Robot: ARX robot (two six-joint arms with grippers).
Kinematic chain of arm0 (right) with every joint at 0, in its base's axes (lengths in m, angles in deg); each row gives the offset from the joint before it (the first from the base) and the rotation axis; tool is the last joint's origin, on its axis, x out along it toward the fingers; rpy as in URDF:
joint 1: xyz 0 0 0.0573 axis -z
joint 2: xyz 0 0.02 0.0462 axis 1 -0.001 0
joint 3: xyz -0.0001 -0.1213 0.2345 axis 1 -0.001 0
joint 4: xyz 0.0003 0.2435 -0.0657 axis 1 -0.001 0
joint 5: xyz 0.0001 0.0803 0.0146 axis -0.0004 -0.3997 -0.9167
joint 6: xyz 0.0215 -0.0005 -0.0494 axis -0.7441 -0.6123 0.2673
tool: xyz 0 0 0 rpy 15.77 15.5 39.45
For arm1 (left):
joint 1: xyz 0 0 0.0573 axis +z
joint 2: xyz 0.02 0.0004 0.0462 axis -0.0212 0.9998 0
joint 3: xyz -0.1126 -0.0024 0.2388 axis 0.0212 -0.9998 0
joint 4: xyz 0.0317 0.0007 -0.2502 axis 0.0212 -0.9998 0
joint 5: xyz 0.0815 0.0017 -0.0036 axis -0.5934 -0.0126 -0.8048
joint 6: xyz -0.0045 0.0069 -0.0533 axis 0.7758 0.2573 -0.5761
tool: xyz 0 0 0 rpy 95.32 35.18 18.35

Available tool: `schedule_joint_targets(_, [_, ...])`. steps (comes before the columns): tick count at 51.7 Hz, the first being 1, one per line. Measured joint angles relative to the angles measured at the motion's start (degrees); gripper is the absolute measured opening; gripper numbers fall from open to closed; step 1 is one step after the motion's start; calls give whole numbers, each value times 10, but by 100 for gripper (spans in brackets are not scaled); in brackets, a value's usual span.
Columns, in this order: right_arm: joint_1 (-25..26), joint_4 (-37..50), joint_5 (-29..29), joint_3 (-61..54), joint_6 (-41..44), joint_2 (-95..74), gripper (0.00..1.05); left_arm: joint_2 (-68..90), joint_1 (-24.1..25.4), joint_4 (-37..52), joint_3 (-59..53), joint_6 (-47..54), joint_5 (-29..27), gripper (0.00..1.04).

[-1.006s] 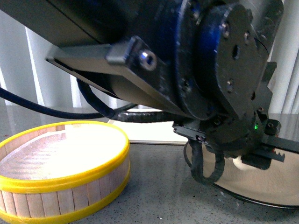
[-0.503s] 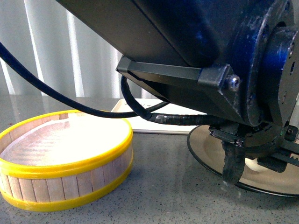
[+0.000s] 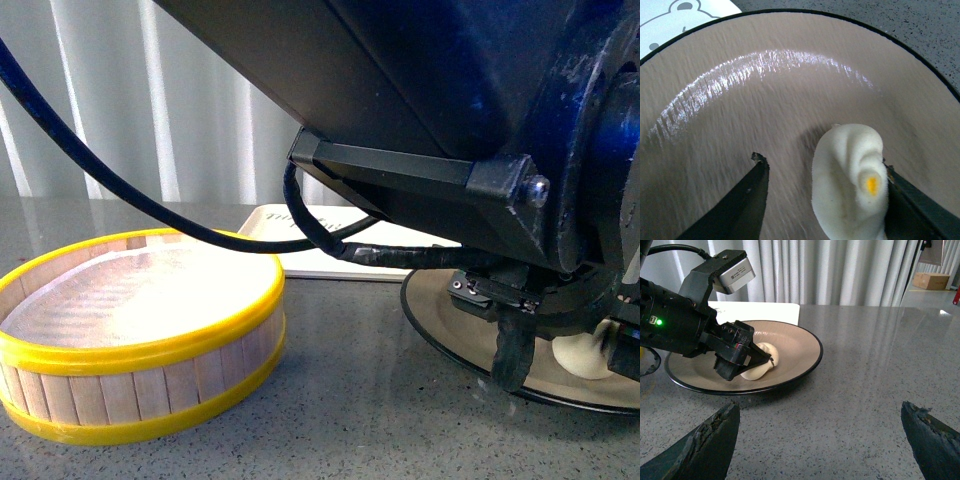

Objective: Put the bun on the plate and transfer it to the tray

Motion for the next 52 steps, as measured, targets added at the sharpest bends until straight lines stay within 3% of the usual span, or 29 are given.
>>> schedule_joint_targets(10, [0,0,0,0,0,0,96,2,0,-3,9,-13,-7,100])
schedule_joint_targets(52, [0,0,0,0,0,0,96,12,11,-68,50,-76,12,98])
